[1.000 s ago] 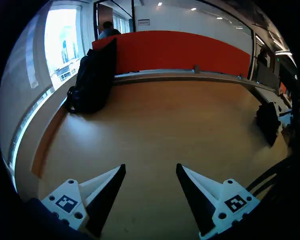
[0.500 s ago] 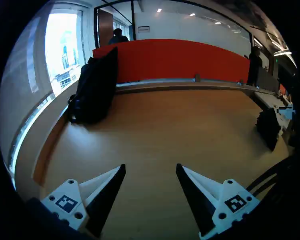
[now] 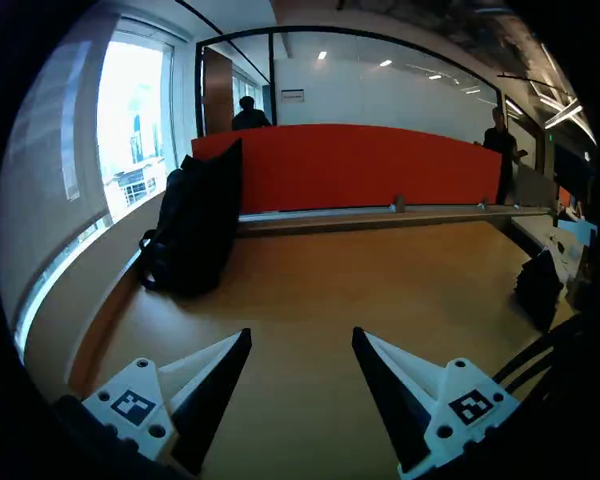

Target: Fold towel

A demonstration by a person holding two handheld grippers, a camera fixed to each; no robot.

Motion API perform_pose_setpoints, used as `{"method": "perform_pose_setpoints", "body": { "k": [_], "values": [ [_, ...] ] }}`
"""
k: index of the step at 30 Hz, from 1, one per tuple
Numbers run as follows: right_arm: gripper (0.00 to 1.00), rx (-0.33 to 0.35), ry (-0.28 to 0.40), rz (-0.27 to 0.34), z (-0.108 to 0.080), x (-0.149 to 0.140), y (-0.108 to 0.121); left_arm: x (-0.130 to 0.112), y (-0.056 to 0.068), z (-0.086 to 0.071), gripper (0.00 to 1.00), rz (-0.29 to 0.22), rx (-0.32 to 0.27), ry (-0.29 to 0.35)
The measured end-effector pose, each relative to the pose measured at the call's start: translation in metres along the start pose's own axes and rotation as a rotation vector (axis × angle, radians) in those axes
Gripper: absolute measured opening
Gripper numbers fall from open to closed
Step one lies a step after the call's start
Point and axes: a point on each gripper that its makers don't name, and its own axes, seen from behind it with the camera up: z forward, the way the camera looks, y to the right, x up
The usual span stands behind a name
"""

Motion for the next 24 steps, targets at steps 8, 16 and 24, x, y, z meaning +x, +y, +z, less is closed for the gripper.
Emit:
{"method": "perform_pose_setpoints", "body": {
  "k": [8, 16, 24],
  "values": [
    [0.96, 0.001, 0.063, -0.007, 0.011, 0.016, -0.036, 0.028, -0.006, 0.010, 0.93, -0.013, -0.001, 0.068],
    [0.96, 0.003, 0.102, -0.023, 0.019, 0.030, -0.065, 0.050, -0.009, 0.019, 0.93, -0.014, -0.014, 0.131],
    [0.96, 0.011, 0.139, -0.044, 0.028, 0.039, -0.087, 0.066, -0.014, 0.025, 0.93, -0.021, -0.020, 0.194]
  ]
}}
